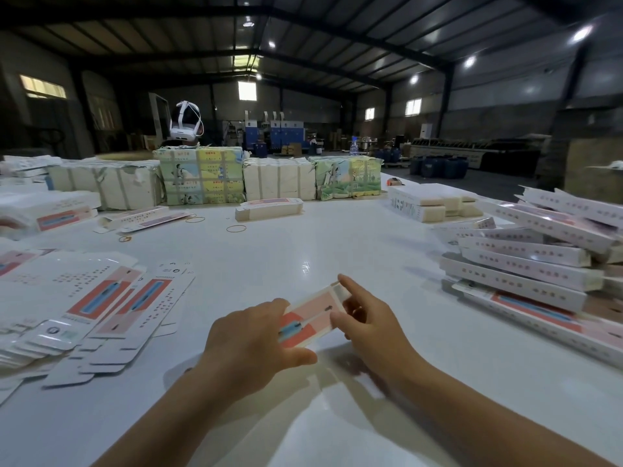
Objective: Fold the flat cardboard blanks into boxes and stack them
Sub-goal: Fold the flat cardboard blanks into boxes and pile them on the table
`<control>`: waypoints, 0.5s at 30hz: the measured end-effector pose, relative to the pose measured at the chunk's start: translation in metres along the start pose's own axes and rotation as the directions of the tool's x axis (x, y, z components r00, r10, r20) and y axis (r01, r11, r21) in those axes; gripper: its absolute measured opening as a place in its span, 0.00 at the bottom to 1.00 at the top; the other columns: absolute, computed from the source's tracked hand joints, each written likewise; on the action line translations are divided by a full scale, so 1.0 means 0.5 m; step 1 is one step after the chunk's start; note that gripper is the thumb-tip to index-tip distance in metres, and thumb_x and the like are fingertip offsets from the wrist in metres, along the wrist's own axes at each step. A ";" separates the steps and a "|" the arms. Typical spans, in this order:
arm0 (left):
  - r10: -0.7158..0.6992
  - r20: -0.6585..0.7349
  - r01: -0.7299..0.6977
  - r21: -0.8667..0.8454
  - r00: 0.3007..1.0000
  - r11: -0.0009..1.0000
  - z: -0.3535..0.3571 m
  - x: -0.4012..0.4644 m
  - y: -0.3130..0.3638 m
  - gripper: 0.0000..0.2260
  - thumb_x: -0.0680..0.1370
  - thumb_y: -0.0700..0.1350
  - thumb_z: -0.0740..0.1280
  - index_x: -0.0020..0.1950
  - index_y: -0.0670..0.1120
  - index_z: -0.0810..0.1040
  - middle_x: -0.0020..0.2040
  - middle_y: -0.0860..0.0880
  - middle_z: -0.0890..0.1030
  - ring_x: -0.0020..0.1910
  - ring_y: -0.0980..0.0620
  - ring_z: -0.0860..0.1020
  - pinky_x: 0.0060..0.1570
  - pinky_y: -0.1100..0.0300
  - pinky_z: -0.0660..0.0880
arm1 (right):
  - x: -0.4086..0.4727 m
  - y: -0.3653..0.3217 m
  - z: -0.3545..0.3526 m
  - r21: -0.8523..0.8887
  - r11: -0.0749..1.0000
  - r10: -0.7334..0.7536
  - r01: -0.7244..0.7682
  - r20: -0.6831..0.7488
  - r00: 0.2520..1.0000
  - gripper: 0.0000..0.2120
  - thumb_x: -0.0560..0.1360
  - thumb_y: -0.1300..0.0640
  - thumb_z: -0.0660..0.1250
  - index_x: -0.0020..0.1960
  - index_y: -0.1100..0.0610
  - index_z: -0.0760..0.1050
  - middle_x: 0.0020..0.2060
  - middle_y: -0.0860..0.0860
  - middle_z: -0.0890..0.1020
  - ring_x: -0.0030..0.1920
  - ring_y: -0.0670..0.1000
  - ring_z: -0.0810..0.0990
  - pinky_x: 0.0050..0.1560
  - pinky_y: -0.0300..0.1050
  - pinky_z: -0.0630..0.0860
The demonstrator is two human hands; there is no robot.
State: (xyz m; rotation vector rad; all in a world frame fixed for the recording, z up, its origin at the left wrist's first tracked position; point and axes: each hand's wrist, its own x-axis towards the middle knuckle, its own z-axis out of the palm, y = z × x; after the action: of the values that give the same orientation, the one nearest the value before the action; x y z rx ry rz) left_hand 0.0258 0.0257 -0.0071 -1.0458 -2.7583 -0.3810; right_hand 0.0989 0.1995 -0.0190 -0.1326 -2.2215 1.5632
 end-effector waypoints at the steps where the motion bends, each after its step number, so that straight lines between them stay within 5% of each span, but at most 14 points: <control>1: 0.001 0.003 -0.001 0.010 1.000 1.000 0.000 0.000 0.000 0.35 0.59 0.74 0.54 0.61 0.59 0.65 0.60 0.60 0.75 0.41 0.54 0.77 0.41 0.71 0.73 | 0.001 0.001 -0.001 0.011 1.000 -0.008 0.008 -0.015 1.000 0.17 0.78 0.57 0.65 0.62 0.42 0.68 0.47 0.52 0.79 0.48 0.52 0.79 0.47 0.39 0.79; 5: -0.010 -0.013 0.010 0.032 1.000 0.999 0.000 0.001 0.004 0.33 0.63 0.74 0.59 0.63 0.59 0.65 0.60 0.60 0.75 0.40 0.55 0.76 0.38 0.72 0.70 | -0.001 0.007 0.002 0.044 0.995 -0.083 0.086 -0.049 0.995 0.07 0.77 0.60 0.65 0.49 0.48 0.76 0.42 0.48 0.82 0.44 0.51 0.81 0.44 0.40 0.80; 12: -0.027 -0.011 0.027 0.034 1.000 0.999 0.009 0.002 0.010 0.29 0.66 0.73 0.61 0.61 0.58 0.66 0.59 0.60 0.75 0.39 0.55 0.76 0.34 0.73 0.68 | 0.002 0.008 0.004 0.061 0.996 -0.063 0.064 -0.018 0.998 0.09 0.78 0.62 0.62 0.47 0.50 0.77 0.42 0.50 0.82 0.42 0.46 0.81 0.41 0.34 0.76; 15: -0.040 0.001 0.040 0.008 0.999 0.999 0.008 0.005 0.006 0.33 0.62 0.75 0.55 0.59 0.58 0.66 0.57 0.60 0.76 0.40 0.56 0.77 0.34 0.73 0.68 | 0.001 0.002 0.001 -0.095 0.994 -0.055 0.048 -0.070 0.996 0.07 0.77 0.55 0.65 0.52 0.44 0.75 0.49 0.47 0.76 0.48 0.46 0.79 0.45 0.32 0.76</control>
State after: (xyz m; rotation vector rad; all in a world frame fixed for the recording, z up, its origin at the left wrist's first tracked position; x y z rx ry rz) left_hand 0.0255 0.0307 -0.0100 -0.9902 -2.7837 -0.3751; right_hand 0.0981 0.1996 -0.0200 -0.1554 -2.2235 1.4062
